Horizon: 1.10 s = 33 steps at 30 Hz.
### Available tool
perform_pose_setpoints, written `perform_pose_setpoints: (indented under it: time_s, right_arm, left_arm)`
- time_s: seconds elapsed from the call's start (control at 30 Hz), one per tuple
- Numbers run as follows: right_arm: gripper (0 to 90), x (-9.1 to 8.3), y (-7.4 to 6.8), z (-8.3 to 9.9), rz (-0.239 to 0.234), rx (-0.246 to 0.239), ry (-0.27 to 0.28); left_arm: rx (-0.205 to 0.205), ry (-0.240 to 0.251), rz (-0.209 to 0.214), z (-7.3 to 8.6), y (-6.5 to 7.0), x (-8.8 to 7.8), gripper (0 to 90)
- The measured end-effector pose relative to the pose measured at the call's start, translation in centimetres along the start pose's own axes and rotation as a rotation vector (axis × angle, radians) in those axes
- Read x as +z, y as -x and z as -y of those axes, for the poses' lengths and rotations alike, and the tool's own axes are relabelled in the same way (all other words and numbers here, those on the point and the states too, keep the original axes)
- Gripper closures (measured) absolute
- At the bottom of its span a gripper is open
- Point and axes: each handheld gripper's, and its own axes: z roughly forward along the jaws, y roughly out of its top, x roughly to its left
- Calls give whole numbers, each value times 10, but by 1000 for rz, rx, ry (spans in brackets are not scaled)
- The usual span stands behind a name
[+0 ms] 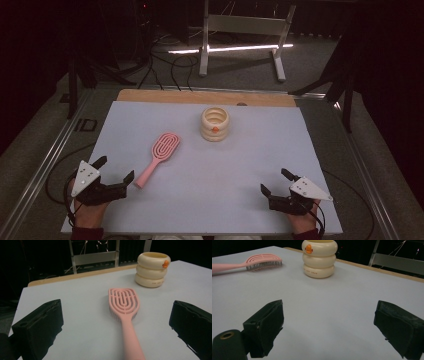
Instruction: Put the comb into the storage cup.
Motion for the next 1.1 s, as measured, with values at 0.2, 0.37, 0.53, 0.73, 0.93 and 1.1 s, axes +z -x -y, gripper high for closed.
perform_pose_setpoints:
  time_s: [0.2,0.37,0.53,0.73,0.93,1.1]
  right_arm:
    - [88,2,2,-1,-11,13,7]
    - [88,0,2,-1,-2,17,17]
    - [88,0,1,0,7,10,8]
    - [88,0,1,1,17,9,4]
    - [88,1,1,3,23,5,-4]
    - [88,2,-1,3,21,0,-12]
  left_arm:
    - [6,8,-11,1,1,-4,0]
    - [11,-28,-6,3,0,0,0]
    - [2,-55,9,2,-2,3,0]
    - [-1,-135,12,-4,-1,9,0]
    - [-7,-232,6,-10,-1,19,1]
    - [32,-300,16,-18,0,33,1]
